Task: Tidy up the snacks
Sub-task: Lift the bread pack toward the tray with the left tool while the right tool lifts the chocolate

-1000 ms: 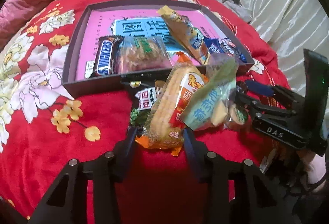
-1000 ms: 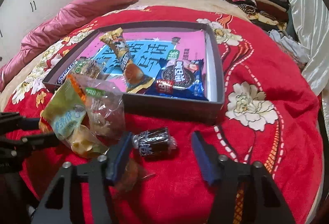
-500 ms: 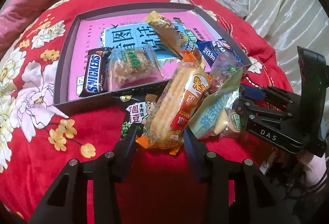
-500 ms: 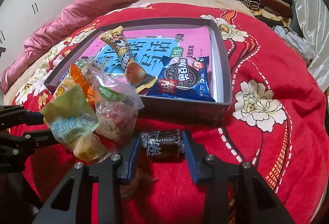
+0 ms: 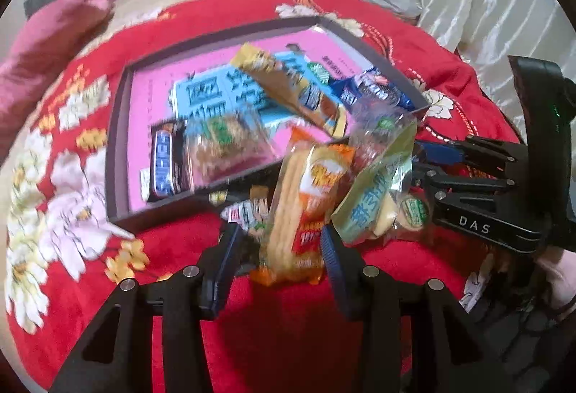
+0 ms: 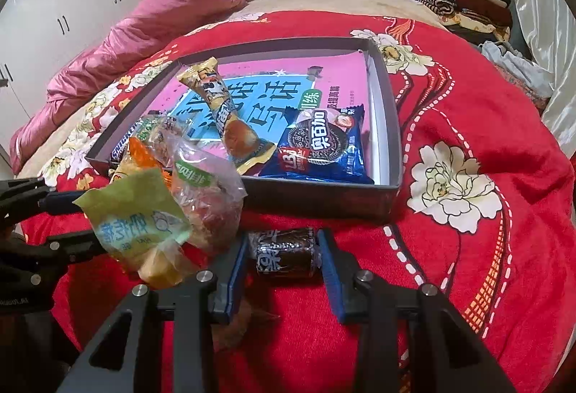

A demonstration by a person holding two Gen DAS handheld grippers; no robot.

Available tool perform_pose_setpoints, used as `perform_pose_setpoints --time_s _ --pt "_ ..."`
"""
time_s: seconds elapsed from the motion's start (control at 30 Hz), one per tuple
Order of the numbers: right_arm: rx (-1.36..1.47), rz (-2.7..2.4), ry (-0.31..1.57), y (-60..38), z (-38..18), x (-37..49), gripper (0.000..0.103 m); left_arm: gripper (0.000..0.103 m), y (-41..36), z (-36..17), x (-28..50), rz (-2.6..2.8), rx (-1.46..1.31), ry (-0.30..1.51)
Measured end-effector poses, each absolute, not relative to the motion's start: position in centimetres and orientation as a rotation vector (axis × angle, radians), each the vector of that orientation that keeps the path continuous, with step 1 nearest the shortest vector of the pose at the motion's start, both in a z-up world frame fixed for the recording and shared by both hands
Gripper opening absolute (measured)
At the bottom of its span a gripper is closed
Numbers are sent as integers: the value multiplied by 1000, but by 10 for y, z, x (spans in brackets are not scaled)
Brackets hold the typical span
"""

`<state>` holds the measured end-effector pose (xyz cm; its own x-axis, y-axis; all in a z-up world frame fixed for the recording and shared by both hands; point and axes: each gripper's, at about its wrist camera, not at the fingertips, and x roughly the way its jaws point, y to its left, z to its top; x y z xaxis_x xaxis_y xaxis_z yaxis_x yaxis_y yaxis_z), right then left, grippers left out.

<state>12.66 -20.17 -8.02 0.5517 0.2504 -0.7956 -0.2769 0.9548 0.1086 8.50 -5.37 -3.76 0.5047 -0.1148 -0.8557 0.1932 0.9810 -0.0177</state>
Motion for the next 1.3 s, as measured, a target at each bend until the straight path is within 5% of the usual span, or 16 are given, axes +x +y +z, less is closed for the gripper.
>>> perform_pose_setpoints --time_s 0.37,0.47,1.3 --pt "7 314 934 -205 -79 128 38 47 -72 -47 101 -177 137 1040" --pt "5 311 918 -206 -76 127 37 34 -74 -50 101 -169 140 1038" --pt "102 272 764 -233 -44 116 37 32 5 -17 92 -174 -211 980"
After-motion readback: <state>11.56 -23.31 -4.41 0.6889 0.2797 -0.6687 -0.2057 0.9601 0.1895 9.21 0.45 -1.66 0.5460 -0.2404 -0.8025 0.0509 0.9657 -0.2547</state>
